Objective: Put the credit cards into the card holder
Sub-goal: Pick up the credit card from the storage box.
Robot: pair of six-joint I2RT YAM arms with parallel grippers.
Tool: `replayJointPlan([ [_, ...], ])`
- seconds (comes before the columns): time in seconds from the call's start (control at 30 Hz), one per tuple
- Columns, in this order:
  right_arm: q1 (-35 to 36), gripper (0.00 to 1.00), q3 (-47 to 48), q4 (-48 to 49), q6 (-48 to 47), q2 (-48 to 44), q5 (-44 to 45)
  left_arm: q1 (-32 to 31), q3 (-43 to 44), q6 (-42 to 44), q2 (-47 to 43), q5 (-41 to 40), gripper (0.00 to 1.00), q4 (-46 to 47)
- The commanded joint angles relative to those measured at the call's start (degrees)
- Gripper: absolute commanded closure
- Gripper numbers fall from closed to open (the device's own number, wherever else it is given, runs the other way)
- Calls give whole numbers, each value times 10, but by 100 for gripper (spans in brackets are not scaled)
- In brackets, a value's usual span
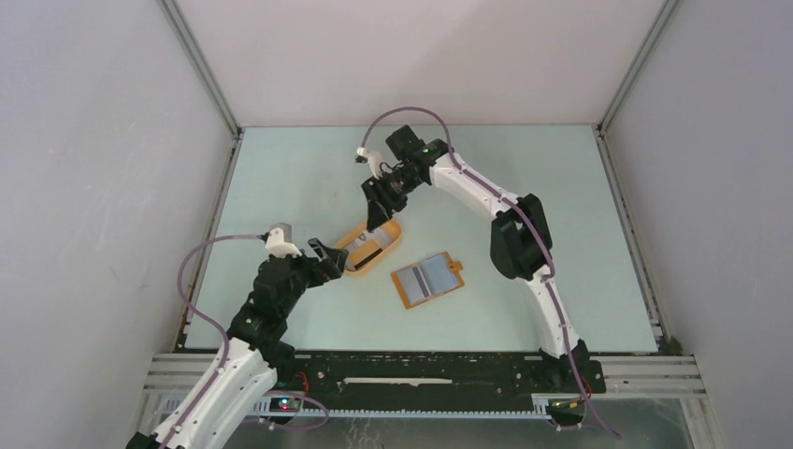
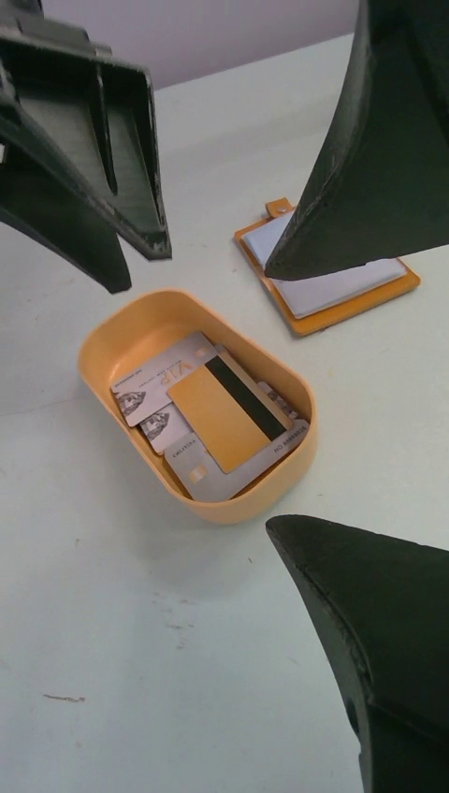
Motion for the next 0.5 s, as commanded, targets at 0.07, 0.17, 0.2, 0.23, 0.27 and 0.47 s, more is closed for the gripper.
replayJointPlan([
  [0.07, 17, 36, 71, -21, 25, 59, 34, 35, -44, -26, 21, 69, 1, 107],
  [0.17, 23, 36, 75, -22, 25, 75, 58, 43, -56, -25, 42, 79, 2, 132],
  [0.2, 26, 36, 75, -21, 25, 81, 65, 45, -57, -24, 50, 83, 2, 139],
  [0.23, 28, 37, 75, -19, 27, 86, 69, 47, -59, -23, 55, 87, 3, 144],
  [0.27, 30, 37, 76, -18, 29, 90, 73, 48, -60, -20, 59, 88, 3, 147],
  [0.47, 42, 38, 91, -16, 49, 115, 102, 50, -69, -10, 67, 81, 9, 150],
])
